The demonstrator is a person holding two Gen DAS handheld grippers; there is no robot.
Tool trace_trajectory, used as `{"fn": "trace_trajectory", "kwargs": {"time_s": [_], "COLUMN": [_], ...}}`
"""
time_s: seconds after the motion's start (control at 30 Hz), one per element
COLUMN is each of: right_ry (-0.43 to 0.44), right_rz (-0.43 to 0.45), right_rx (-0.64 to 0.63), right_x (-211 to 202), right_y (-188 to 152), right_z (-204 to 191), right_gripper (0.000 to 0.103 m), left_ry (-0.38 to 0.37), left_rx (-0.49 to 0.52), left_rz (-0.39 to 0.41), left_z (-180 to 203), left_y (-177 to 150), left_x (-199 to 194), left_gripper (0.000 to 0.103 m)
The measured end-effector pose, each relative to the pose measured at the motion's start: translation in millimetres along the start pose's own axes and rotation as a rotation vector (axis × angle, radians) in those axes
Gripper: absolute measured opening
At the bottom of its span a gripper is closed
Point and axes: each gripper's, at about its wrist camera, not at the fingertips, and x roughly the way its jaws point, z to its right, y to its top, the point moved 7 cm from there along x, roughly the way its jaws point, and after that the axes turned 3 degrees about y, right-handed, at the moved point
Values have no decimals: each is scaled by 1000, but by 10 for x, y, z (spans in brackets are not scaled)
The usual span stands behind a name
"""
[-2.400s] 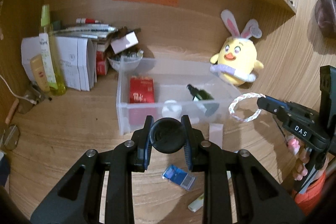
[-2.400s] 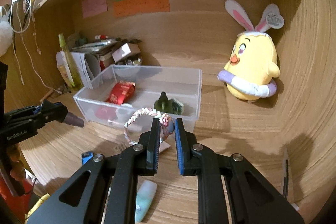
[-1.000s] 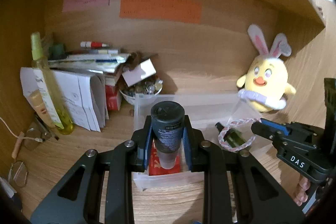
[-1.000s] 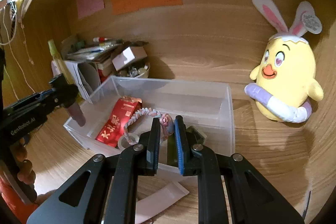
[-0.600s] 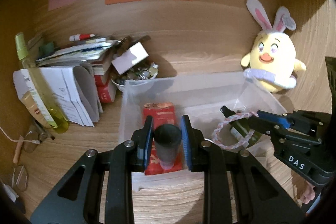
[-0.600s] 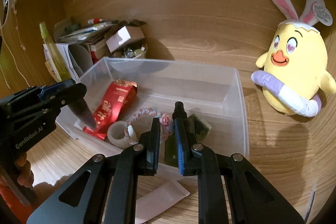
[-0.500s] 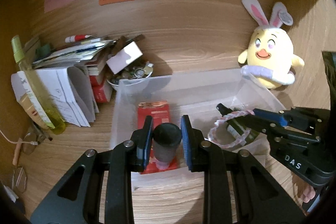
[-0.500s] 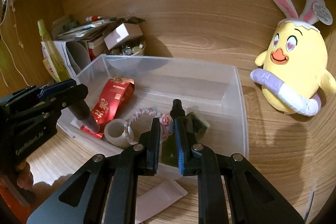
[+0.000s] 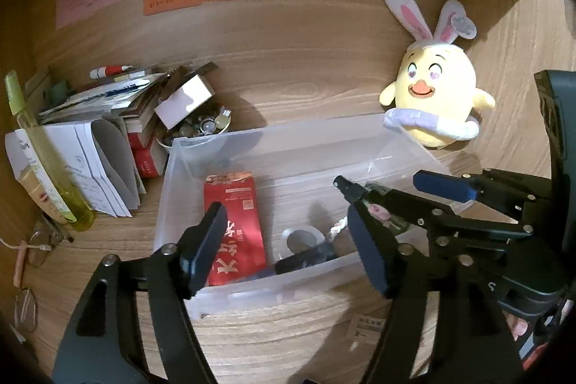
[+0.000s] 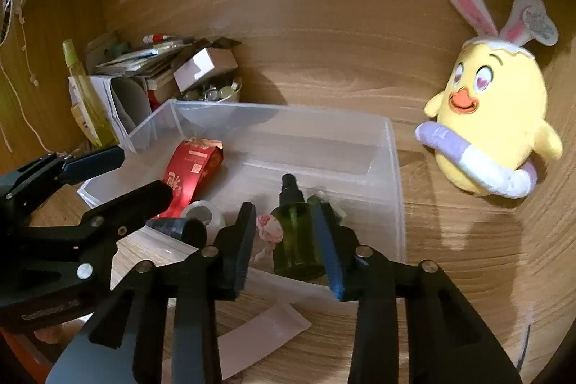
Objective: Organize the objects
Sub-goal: 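Open both grippers to drop the polish bottle and bracelet into the box, then move both grippers back from the box toward the remaining items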
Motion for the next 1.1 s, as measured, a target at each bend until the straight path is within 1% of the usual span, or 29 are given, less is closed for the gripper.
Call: {"fn": "trace_trajectory", "kwargs": {"time_s": [0.07, 0.1, 0.27, 0.33, 0.4, 0.47, 0.53, 0.67, 0.8, 0.93, 1.1], "right_ry": [-3, -4, -6, -2, 0, -5, -17, -25, -34, -58, -78], "right_rz": [8, 13, 35, 46, 65, 77, 88, 102, 97, 75, 36], "right_rx": [-1, -3, -13, -14, -13, -15, -18, -27, -31, -43, -46], "right_x": [-44, -75, -221, -293, -379, -450, -526, -653, -736, -762, -742], "right_y": [2, -2, -29, -42, -54, -67, -89, -144, -251, -386, -596], "right_z": [1, 2, -8, -15, -18, -26, -25, -32, -39, -38, -31], "right_gripper": [39, 43, 54, 63, 68, 70, 76, 78, 79, 79, 79], "left_ry": [-7, -11, -32, -32, -34, -38, -40, -43, -47, -46, -51], "left_rx": [-9, -15, -39, -43, -51, -60, -64, -73, -79, -83, -97], "left_rz": [4, 4, 2, 4, 6, 9, 13, 18, 8, -20, -73], "left_z": [-6, -9, -33, -46, -62, -79, -94, -125, -159, -185, -218], "left_y": [4, 4, -23, -40, -63, -90, -111, -177, -266, -403, -620], "left_x": [-41, -56, -153, -194, -241, -300, -349, -459, -528, -540, -492], "left_gripper": [73, 74, 75, 75, 79, 82, 82, 88, 89, 89, 89]}}
